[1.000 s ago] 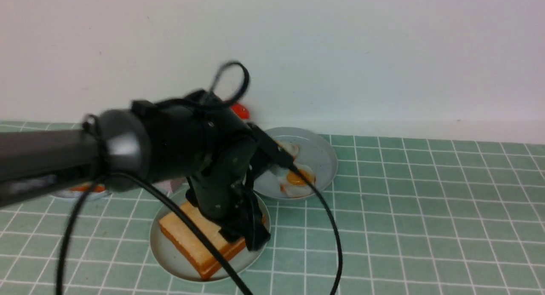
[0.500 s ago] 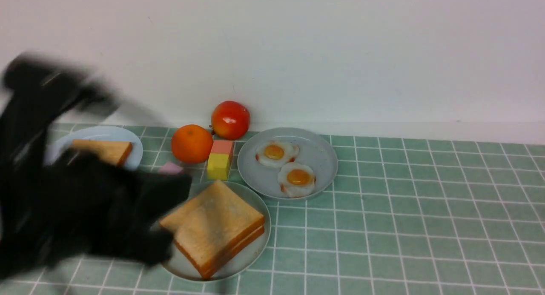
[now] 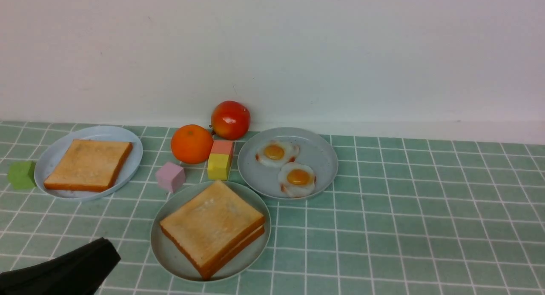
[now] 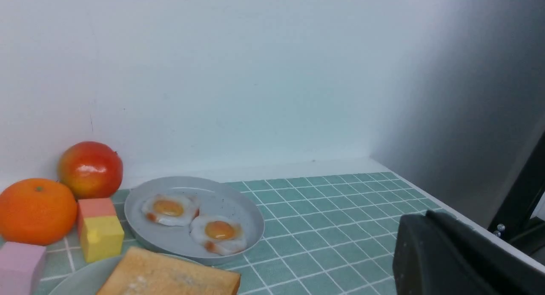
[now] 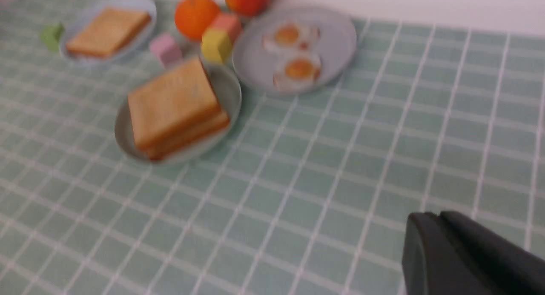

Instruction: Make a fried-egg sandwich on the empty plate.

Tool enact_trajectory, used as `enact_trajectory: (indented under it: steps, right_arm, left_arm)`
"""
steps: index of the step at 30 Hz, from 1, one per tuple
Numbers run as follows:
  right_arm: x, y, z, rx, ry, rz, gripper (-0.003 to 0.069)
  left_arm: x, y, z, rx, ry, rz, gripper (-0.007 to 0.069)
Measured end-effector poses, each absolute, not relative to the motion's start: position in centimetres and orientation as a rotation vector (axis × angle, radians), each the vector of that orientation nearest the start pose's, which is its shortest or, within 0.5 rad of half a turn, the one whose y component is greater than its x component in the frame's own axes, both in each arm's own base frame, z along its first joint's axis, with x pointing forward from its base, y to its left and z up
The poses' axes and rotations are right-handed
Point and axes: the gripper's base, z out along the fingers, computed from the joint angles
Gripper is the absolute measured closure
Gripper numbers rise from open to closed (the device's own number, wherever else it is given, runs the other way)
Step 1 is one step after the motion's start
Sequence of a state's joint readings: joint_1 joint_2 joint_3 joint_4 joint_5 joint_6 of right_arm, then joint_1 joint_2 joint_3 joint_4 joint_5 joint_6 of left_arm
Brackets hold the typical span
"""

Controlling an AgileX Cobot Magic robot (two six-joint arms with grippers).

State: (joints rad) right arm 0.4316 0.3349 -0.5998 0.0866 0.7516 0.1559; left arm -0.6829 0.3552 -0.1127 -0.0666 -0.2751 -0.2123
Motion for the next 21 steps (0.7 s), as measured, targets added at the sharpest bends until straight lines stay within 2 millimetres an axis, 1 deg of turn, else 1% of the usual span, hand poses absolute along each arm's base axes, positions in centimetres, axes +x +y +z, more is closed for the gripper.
enact_trajectory:
  steps: [4,5,7,8,12,15,16,17,18,19,20,21]
  right_arm:
    - [6.0,3.3,30.4,-0.233,1.946,0.487,0.0596]
    - [6.0,3.3,30.3,-0.233,1.947,0.487,0.0596]
    - [6.3,3.4,28.8,-0.233,1.978,0.480,0.0592]
    - [6.3,3.4,28.6,-0.233,1.984,0.478,0.0591]
    - [6.5,3.5,26.5,-0.238,2.048,0.464,0.0584]
    - [6.5,3.3,25.7,-0.246,2.062,0.433,0.0585]
    - [6.4,3.1,25.5,-0.242,2.057,0.408,0.0592]
    - [6.3,2.4,25.1,-0.179,2.011,0.358,0.0643]
    - [6.2,2.0,24.9,-0.133,1.979,0.327,0.0660]
    - [6.2,2.1,24.8,-0.132,1.978,0.327,0.0663]
    - [6.0,1.4,23.7,-0.073,1.934,0.250,0.0671]
    - [5.8,1.1,23.0,-0.050,1.915,0.209,0.0673]
  left_arm:
    - [7.1,-5.6,25.0,0.288,1.471,-0.767,0.0638]
    - [7.1,-5.6,25.0,0.288,1.471,-0.767,0.0638]
    - [7.1,-5.6,25.0,0.287,1.470,-0.767,0.0638]
    - [7.1,-5.6,25.0,0.287,1.470,-0.767,0.0638]
    - [7.1,-5.6,25.0,0.287,1.470,-0.767,0.0638]
    - [7.1,-5.6,25.0,0.287,1.469,-0.767,0.0638]
    - [7.1,-5.6,25.0,0.287,1.470,-0.767,0.0638]
    - [7.1,-5.6,25.0,0.287,1.470,-0.767,0.0638]
    - [7.1,-5.6,25.0,0.287,1.470,-0.767,0.0638]
    - [7.1,-5.6,25.0,0.287,1.470,-0.767,0.0638]
    - [7.1,-5.6,25.0,0.287,1.470,-0.767,0.0638]
    - [7.1,-5.6,25.0,0.287,1.470,-0.767,0.0638]
